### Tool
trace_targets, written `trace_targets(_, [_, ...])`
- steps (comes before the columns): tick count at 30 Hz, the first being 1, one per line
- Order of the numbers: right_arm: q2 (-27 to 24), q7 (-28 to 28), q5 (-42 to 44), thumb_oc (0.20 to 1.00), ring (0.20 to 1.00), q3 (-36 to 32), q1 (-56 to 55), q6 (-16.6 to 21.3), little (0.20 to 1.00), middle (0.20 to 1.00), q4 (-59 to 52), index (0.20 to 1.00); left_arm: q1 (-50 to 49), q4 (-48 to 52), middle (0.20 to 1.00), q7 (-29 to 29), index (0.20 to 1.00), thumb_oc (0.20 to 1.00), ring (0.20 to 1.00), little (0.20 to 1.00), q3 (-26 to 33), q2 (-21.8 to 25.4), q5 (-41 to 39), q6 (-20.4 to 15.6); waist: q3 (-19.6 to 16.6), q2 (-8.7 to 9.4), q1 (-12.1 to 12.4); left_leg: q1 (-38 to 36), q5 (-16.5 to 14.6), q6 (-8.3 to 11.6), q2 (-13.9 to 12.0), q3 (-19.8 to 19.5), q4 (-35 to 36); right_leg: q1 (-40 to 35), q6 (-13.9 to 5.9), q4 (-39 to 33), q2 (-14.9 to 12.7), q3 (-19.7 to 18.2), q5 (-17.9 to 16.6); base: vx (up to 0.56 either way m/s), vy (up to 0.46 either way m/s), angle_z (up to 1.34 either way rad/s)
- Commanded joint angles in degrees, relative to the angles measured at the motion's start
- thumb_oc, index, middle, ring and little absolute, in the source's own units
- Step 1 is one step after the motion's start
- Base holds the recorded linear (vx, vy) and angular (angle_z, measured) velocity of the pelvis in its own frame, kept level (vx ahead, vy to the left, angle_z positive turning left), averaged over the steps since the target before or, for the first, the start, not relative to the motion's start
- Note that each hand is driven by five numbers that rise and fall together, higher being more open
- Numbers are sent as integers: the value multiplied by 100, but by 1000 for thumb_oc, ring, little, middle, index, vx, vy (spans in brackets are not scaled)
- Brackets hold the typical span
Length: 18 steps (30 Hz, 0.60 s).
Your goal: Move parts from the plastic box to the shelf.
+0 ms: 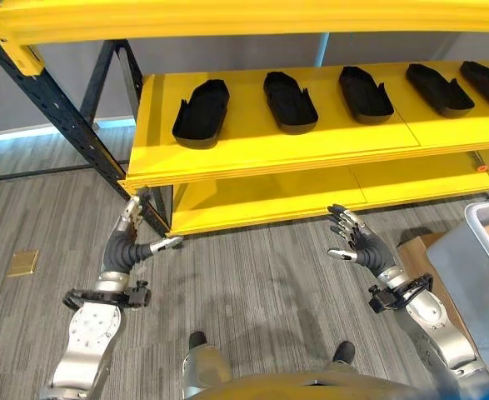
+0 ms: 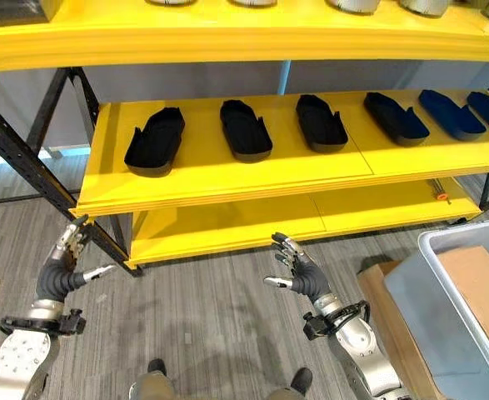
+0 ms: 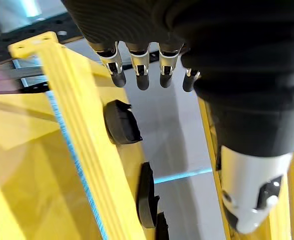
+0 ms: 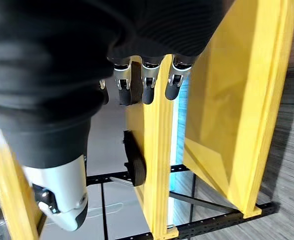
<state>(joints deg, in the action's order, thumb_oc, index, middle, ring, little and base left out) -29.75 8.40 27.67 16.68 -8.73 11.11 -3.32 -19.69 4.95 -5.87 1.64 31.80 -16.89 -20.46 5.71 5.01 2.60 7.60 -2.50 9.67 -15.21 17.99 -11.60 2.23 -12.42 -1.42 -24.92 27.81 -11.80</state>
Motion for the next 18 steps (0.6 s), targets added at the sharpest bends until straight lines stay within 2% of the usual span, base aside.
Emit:
trace_targets(1, [-166,10,-198,1000,1000,-94,271,257,1000,1000,-486,1000,367,145,1000,257,1000,1000,1000,1000,229,222,-160,-124,24,-65,-92,-386,521,-289,-8,186,590,-696,-235,400,35,-183,-270,70,-40,-13])
trace_targets(7, [-133,12,-229,1000,1000,46,475,268,1000,1000,-520,1000,411,19,1000,171,1000,1000,1000,1000,248,129,6,-152,-82,-104,-94,-606,597,-262,-61,247,700,-738,-222,422,100,-305,-207,33,-8,-18])
trace_targets(10, [-86,-2,-249,1000,1000,128,617,266,1000,1000,-536,1000,491,-11,1000,175,1000,1000,1000,1000,201,77,12,-154,-94,-108,-82,-612,423,-307,-46,207,492,-827,-223,450,58,-318,-227,35,48,-6])
trace_targets(11, [-81,-58,-282,1000,1000,167,791,292,1000,1000,-571,1000,616,-4,1000,119,1000,1000,1000,1000,198,140,67,-186,-40,-118,-60,-465,208,-354,7,126,80,-876,-236,511,-40,-307,-332,-9,66,2])
trace_targets(12, [-78,-60,-284,1000,1000,167,798,293,1000,1000,-567,1000,623,-7,1000,114,1000,1000,1000,1000,196,140,71,-187,-36,-118,-65,-446,190,-357,5,117,49,-877,-237,510,-42,-302,-334,-21,172,10])
trace_targets(13, [-53,-141,-380,1000,1000,163,927,314,1000,1000,-531,1000,760,51,1000,104,1000,1000,1000,1000,161,209,90,-213,13,-132,-32,-238,-22,-433,86,23,-259,-925,-256,530,-168,-245,-449,-18,177,10])
trace_targets(14, [-29,-195,-446,1000,1000,171,971,335,1000,1000,-514,1000,853,57,1000,98,1000,1000,1000,1000,109,250,101,-233,21,-149,-12,-160,-110,-481,179,-22,-315,-935,-258,577,-258,-222,-620,-18,249,21])
trace_targets(15, [18,-255,-481,1000,1000,183,1014,345,1000,1000,-500,1000,958,22,1000,73,1000,1000,1000,1000,3,242,134,-246,25,-163,-21,-97,-186,-566,313,-56,-311,-901,-258,691,-363,-214,-917,7,226,22])
trace_targets(16, [33,-293,-486,1000,1000,179,1032,345,1000,1000,-487,1000,1023,-15,1000,54,1000,1000,1000,1000,-59,246,158,-247,12,-163,-32,-90,-211,-651,433,-60,-241,-822,-258,808,-455,-266,-1193,28,284,40])
trace_targets(17, [50,-343,-497,1000,1000,198,1071,337,1000,1000,-485,1000,1136,-48,1000,7,1000,1000,1000,1000,-149,253,182,-234,-7,-238,-77,-140,-195,-761,587,-63,-80,-612,-258,1020,-584,-415,-1660,57,344,44])
trace_targets(18, [41,-352,-505,1000,1000,191,1057,368,1000,1000,-555,1000,1178,-59,1000,-46,1000,1000,1000,1000,-196,261,166,-238,12,-329,-130,-243,-166,-841,694,-79,152,-422,-258,1209,-612,-486,-1745,75,368,45])
